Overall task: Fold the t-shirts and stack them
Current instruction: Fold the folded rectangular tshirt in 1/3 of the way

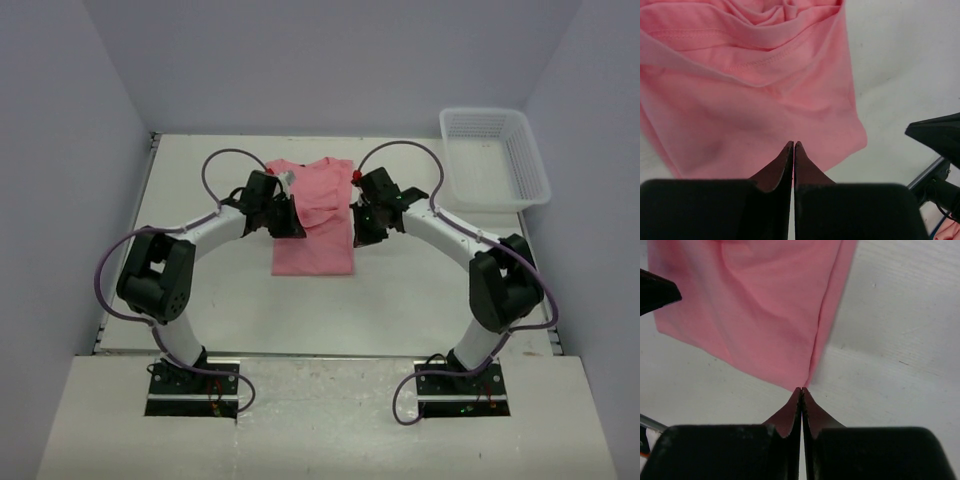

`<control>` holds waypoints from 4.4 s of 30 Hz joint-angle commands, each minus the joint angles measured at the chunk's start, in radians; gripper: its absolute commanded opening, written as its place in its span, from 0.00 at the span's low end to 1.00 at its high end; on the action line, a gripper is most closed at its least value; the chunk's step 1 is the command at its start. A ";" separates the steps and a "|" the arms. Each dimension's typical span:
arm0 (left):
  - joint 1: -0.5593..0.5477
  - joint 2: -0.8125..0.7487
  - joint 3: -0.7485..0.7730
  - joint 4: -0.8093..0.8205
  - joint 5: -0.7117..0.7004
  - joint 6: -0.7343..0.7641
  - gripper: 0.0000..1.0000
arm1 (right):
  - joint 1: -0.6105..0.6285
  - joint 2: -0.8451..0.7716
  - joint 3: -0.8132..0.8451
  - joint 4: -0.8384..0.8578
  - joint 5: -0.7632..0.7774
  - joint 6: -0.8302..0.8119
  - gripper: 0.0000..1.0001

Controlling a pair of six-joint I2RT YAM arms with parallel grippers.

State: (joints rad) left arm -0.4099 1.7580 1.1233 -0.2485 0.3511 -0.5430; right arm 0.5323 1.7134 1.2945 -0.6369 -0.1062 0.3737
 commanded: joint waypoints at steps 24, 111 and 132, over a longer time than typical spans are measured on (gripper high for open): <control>0.006 0.284 0.196 0.193 0.163 -0.014 0.00 | 0.118 0.215 0.140 0.080 -0.099 0.062 0.00; 0.074 -0.014 -0.321 0.163 -0.216 -0.014 0.23 | 0.095 0.121 -0.328 0.356 -0.178 0.212 0.00; -0.081 -0.153 -0.569 0.230 -0.227 -0.100 0.24 | 0.282 -0.083 -0.692 0.523 -0.129 0.430 0.00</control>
State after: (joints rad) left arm -0.4747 1.5784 0.6342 0.1364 0.1745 -0.6365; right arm 0.7864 1.6230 0.6796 0.0090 -0.3252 0.7876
